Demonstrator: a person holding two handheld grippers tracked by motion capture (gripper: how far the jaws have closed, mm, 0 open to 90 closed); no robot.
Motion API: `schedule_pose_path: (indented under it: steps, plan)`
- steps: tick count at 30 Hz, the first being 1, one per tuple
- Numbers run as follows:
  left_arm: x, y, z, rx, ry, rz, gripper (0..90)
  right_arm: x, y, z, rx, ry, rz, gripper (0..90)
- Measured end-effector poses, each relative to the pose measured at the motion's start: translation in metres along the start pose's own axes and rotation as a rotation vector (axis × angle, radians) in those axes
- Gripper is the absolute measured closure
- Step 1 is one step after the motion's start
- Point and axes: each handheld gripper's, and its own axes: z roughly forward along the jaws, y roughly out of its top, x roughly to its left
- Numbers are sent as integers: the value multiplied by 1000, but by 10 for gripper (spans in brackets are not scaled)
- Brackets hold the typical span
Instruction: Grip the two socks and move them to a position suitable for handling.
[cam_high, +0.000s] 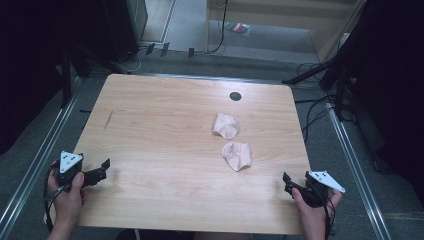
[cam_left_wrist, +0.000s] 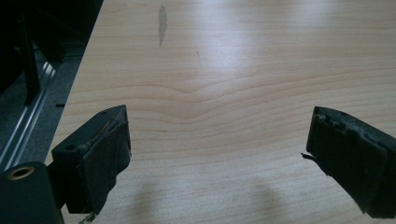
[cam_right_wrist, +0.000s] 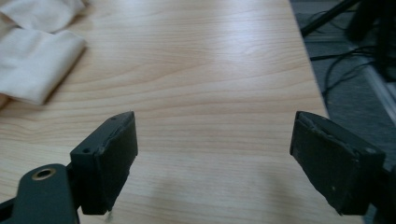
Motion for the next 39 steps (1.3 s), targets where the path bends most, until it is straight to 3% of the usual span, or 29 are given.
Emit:
schedule_pose_path:
  steps: [7, 10, 16, 18, 21, 23, 30, 32, 39]
  plan:
    - [0, 0, 0, -1, 2, -3, 66, 14, 7, -7, -13, 4, -4, 164]
    - [0, 0, 0, -1, 2, -5, 66, 31, 17, -7, -33, 33, -39, 173]
    - [0, 0, 0, -1, 5, -11, 66, 55, 35, -6, -72, 85, -51, 173]
    - [0, 0, 1, 1, 6, -6, 66, 70, 46, -4, -66, 120, -75, 173]
    - [0, 0, 0, 2, 7, -5, 66, 80, 53, -2, -64, 142, -79, 181]
    - [0, 0, 1, -1, 9, -10, 66, 96, 60, 4, -54, 165, -93, 188]
    - [0, 0, 0, -2, 8, -13, 66, 123, 69, 22, -39, 207, -117, 227]
    - [0, 0, 1, -3, 7, -15, 66, 133, 72, 34, -23, 226, -120, 245]
    - [1, 0, 0, -1, 4, -15, 66, 149, 67, 63, 45, 208, -157, 260]
